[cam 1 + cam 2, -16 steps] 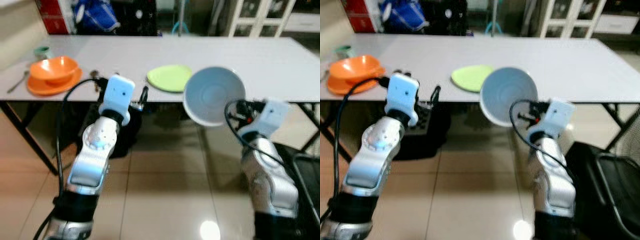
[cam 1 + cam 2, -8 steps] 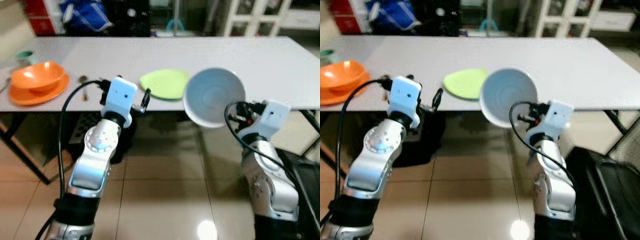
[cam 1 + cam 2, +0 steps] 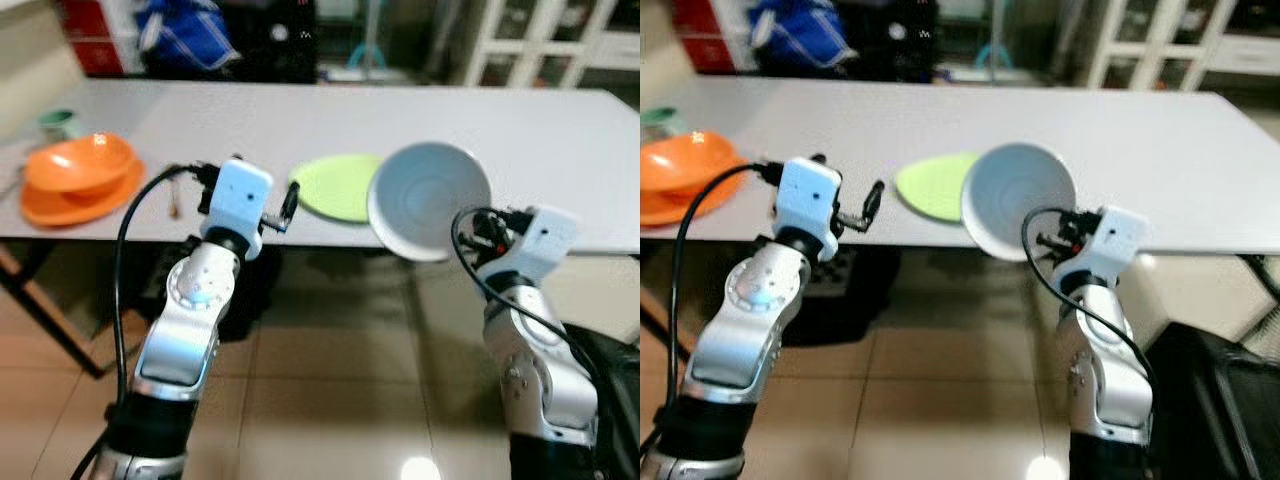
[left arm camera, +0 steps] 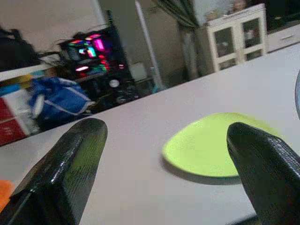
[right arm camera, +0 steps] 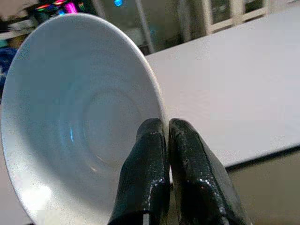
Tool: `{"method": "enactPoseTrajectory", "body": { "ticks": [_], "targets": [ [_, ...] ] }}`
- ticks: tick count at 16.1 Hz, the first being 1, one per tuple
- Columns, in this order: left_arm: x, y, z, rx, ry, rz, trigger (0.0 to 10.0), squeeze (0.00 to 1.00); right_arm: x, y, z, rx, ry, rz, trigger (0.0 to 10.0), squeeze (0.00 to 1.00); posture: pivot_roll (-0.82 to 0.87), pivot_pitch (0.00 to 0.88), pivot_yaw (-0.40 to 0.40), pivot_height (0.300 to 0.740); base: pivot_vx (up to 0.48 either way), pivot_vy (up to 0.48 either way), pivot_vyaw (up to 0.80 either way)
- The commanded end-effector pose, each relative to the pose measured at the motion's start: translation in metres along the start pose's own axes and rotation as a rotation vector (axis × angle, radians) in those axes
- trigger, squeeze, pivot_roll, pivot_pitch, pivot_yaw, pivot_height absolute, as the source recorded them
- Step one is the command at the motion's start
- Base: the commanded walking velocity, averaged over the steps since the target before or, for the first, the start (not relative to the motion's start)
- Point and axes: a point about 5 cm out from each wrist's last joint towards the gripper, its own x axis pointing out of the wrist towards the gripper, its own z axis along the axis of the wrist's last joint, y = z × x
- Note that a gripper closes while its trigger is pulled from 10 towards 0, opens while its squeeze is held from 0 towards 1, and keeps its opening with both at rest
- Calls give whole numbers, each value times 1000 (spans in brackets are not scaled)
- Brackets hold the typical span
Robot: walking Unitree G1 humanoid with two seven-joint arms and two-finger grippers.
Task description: Setting the table
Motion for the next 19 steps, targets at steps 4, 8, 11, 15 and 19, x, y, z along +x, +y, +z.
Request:
{"method": "enactPoseTrajectory", "body": {
  "ticks": [4, 8, 11, 15, 19],
  "targets": [
    [3, 0, 6, 10, -20, -6, 10000, 0, 2, 8, 8, 2, -32, 51, 10000, 0, 32, 0, -15, 740, 420, 0, -330],
    [7, 1, 12, 31, -43, -4, 10000, 0, 8, 12, 11, -13, -30, 84, 10000, 0, 29, 0, -31, 740, 416, 0, 0],
    [6, 3, 11, 36, -39, -4, 10000, 0, 11, 10, 19, -20, -52, 77, 10000, 0, -13, 0, -3, 740, 419, 0, 0],
    [8, 0, 10, 31, -35, -19, 10000, 0, 11, 6, 22, -4, -57, 59, 10000, 0, -17, 0, 4, 740, 416, 0, 0],
    [10, 0, 11, 36, -39, -20, 10000, 0, 15, 8, 20, -5, -37, 62, 10000, 0, -10, 0, 0, 740, 419, 0, 0]
  ]
}}
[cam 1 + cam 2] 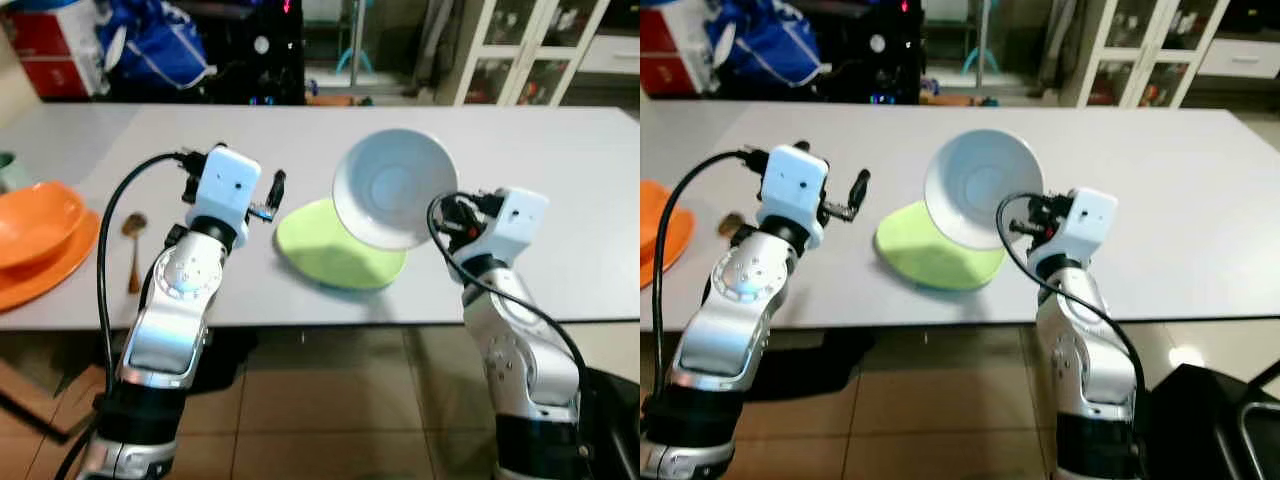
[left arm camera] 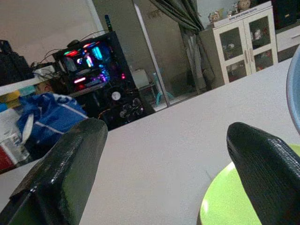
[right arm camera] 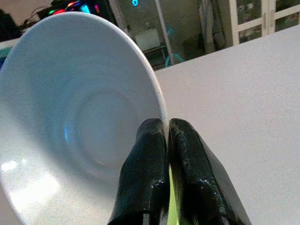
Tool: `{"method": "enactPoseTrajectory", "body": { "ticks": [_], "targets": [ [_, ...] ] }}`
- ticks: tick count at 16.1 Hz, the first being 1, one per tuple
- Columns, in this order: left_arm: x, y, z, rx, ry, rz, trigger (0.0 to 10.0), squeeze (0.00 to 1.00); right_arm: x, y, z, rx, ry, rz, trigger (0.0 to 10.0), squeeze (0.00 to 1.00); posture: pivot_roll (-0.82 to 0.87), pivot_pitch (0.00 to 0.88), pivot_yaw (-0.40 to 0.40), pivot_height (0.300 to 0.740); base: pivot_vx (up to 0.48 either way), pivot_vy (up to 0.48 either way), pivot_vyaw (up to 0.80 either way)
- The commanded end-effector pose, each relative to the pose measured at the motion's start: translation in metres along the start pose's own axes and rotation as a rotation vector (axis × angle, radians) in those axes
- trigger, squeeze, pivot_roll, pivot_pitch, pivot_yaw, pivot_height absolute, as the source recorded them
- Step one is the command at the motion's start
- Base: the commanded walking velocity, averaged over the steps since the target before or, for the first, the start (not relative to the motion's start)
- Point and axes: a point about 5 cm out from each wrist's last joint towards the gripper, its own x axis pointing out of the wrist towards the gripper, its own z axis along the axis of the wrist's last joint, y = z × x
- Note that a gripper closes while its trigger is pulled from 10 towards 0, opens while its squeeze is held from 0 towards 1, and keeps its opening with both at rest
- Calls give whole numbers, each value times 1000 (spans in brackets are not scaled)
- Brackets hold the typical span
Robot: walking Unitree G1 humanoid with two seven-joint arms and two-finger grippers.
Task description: Setting the table
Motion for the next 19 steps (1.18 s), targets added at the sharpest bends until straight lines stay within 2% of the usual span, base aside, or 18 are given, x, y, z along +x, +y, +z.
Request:
{"method": "enactPoseTrajectory", "body": {
  "ticks": [1, 12, 17, 19],
  "targets": [
    [2, -5, 4, 0, -17, -25, 10000, 0, 3, -9, 8, -6, -27, -38, 10000, 0, -10, 0, 0, 740, 420, 0, 0],
    [3, -5, 4, 11, -18, -37, 10000, 0, 3, -18, 7, -16, -9, -77, 10000, 0, -9, 0, 7, 740, 406, 0, 0],
    [0, -9, 0, 28, -1, -60, 10000, 0, 1, -25, 5, -7, 1, -105, 10000, 0, -11, 0, 11, 740, 0, 0, 0],
    [-4, -12, -7, 41, 36, -88, 10000, 0, 1, -27, 5, 21, 0, -115, 10000, 0, -12, 0, 10, 740, 0, 0, 0]
  ]
}}
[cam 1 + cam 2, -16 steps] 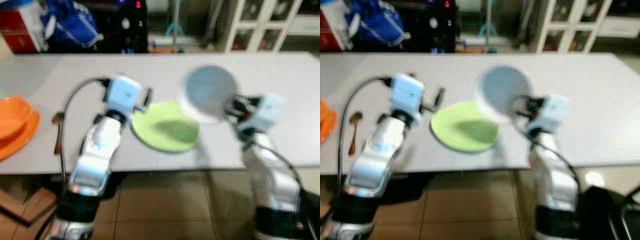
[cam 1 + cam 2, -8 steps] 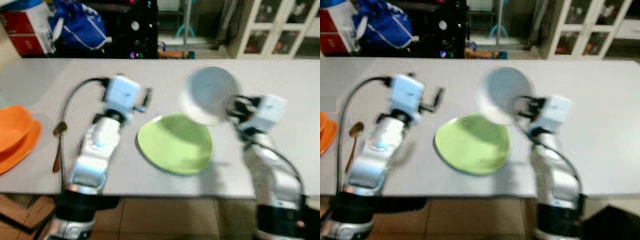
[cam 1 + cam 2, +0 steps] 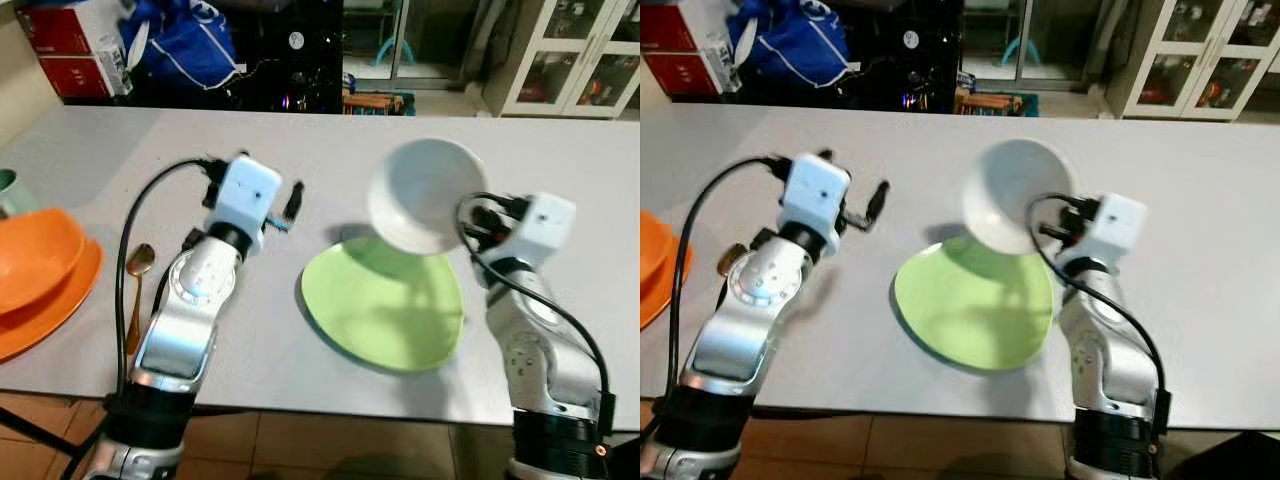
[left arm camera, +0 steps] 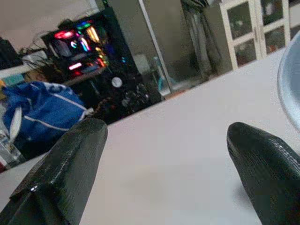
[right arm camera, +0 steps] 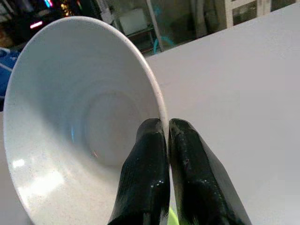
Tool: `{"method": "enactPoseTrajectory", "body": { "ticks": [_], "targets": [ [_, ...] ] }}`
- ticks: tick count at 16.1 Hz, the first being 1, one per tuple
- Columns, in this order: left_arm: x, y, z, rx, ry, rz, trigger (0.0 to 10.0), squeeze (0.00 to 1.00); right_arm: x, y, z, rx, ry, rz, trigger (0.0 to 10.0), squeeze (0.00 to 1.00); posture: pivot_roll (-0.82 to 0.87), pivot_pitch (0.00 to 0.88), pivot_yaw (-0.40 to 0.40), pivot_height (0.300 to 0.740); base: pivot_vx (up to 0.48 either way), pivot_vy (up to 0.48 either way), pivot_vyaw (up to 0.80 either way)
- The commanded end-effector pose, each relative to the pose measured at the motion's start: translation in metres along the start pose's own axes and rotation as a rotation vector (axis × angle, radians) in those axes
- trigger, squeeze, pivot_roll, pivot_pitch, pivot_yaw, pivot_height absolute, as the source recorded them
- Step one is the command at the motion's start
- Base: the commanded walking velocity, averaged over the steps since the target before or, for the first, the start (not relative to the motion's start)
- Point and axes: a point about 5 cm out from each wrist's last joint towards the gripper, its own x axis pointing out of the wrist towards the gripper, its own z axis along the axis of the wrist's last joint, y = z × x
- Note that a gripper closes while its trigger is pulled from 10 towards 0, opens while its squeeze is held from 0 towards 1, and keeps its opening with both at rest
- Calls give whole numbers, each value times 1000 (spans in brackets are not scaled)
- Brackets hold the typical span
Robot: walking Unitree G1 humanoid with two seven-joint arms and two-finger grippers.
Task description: Setting the table
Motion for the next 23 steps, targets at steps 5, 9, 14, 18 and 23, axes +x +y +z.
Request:
{"method": "enactPoseTrajectory", "body": {
  "ticks": [5, 9, 14, 18, 23],
  "targets": [
    [-10, 5, -15, 15, 89, -1, 10000, 0, 22, 9, 4, 136, 38, 15, 10000, 0, -23, 0, 23, 740, 0, 0, 0],
    [-20, 13, -11, 35, 97, -67, 10000, 0, 58, 19, 6, 107, 159, 47, 10000, 0, -15, 0, 18, 740, 0, 0, 0],
    [-40, 17, -5, 22, 83, -181, 10000, 0, 85, 37, 3, 129, 286, 139, 10000, 0, 35, 0, 8, 740, 0, 0, 0],
    [-60, 19, 4, -19, 50, -194, 10000, 0, 91, 46, -13, 248, 386, 135, 10000, 0, 62, 0, 7, 740, 0, 0, 0],
    [-80, 23, 5, -18, 106, -196, 10000, 0, 100, 39, 2, 256, 318, 40, 10000, 0, 97, 43, 9, 740, 0, 0, 0]
  ]
}}
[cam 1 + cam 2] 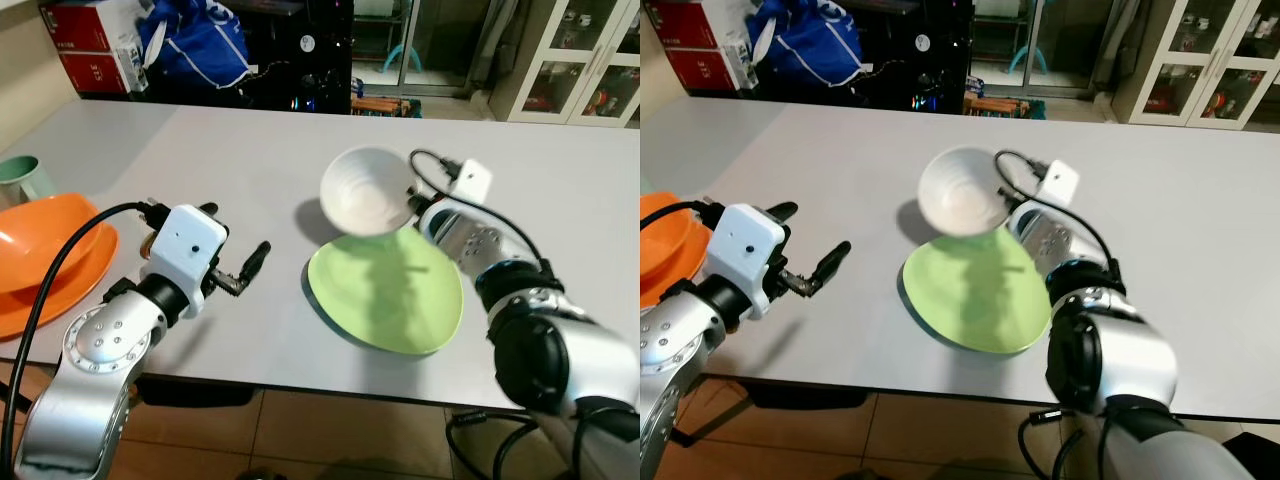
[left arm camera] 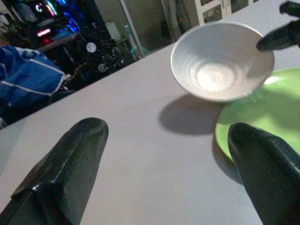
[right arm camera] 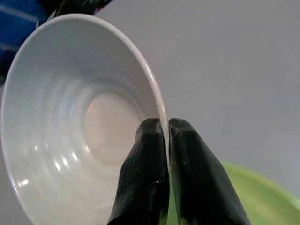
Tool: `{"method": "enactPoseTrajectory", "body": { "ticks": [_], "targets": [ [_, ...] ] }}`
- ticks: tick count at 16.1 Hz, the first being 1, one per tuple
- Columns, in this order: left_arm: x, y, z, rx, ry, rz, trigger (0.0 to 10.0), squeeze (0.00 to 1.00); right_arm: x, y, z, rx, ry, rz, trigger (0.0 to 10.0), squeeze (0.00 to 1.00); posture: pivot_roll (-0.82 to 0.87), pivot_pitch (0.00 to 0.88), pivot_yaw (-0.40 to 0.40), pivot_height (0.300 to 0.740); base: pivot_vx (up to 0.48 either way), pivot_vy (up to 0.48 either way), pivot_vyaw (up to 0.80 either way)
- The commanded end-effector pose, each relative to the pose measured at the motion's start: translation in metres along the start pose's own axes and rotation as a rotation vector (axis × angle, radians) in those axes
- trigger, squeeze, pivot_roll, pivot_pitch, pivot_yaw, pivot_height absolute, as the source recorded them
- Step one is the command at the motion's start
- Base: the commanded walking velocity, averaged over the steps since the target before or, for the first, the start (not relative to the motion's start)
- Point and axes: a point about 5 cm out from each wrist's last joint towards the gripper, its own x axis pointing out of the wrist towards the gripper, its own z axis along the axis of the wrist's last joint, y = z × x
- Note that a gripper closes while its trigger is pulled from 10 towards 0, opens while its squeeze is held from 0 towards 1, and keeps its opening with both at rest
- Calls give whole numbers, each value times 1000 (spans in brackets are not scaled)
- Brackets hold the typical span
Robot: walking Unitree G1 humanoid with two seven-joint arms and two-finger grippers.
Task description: Setting the table
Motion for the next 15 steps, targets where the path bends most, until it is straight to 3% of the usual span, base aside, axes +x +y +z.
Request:
{"method": "enactPoseTrajectory", "body": {
  "ticks": [1, 3, 5, 11, 15],
  "targets": [
    [-4, 0, 7, 5, -11, -7, 10000, 0, -3, -2, 27, 54, -104, -32, 10000, 0, 106, 56, 16, 740, 0, 0, 0],
    [-6, -2, 9, 3, -6, -31, 10000, 0, -5, -13, 36, 100, -136, -82, 10000, 0, 107, 64, 17, 740, 0, 0, 0],
    [-9, -4, 8, -4, 3, -51, 10000, 0, -5, -12, 37, 92, -122, -65, 10000, 0, 106, 69, 14, 740, 0, 0, 0],
    [-17, -12, 5, -4, 63, -128, 10000, 0, -1, 27, 22, 86, -54, 58, 10000, 0, 114, 80, 11, 740, 0, 0, 0],
    [-26, -13, -4, 6, 156, -183, 10000, 0, 1, 45, 3, 5, 24, 93, 10000, 0, 123, 79, 11, 740, 0, 0, 0]
  ]
}}
